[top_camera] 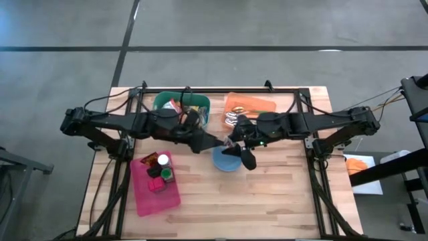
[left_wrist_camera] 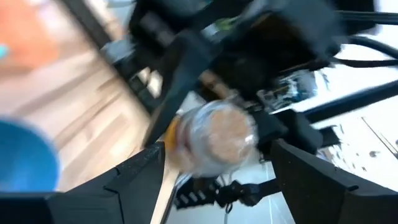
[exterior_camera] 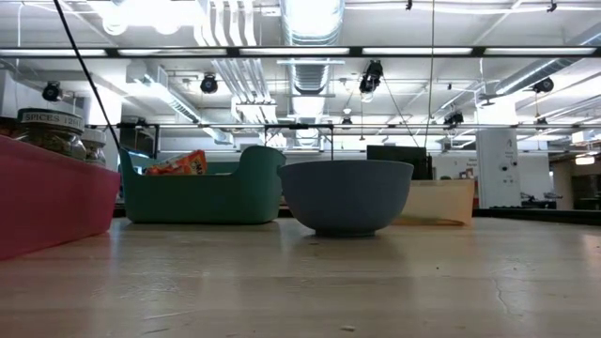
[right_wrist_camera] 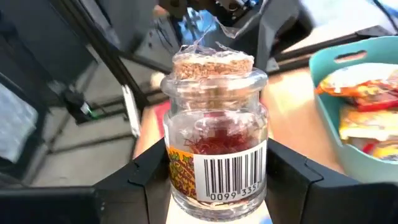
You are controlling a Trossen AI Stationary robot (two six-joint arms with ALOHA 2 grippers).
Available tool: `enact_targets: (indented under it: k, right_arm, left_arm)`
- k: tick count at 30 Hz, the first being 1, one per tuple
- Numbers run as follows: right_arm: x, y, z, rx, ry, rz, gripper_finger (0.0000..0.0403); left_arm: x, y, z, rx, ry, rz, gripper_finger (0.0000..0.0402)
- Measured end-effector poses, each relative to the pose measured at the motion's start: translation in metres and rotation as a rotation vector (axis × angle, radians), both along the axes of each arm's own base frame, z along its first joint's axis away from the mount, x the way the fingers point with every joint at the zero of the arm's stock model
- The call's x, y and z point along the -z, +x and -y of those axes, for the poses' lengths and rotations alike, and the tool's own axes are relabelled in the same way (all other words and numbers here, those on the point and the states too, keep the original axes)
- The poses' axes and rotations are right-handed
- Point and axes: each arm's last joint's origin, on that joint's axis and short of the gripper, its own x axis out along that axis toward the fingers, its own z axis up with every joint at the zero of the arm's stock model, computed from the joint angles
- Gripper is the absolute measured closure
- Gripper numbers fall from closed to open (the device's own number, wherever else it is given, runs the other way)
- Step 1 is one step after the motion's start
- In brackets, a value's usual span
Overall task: Pick & Place Food Item
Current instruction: Put the brown spice bottle into the pink bin
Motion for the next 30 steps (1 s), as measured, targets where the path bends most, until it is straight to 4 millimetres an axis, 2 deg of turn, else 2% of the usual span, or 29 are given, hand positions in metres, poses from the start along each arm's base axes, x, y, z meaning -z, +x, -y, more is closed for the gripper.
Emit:
enact_targets:
  k: [7,13,21,30]
  right_arm:
    - [0.013,-0.006,0.002,-0.023,-0.142,-0.134,0.0217]
    - [0.026,-0.01,0.003,-0.02,-0.193,-0.257,0.0217]
    - [0.046,0.009,0.001,-0.008,-0.214,-0.35,0.0217]
    - [0.044,0.032,-0.003,-0.008,-0.23,-0.387,0.0217]
  left_arm:
    - [0.02,-0.007,-0.004,-0.075,-0.142,-0.231,0.0108]
    - [0.022,-0.007,-0.01,-0.111,-0.173,-0.258,0.0108]
    - [0.041,0.01,-0.013,-0.138,-0.188,-0.317,0.0108]
    - [0.054,0.018,-0.013,-0.143,-0.191,-0.35,0.0108]
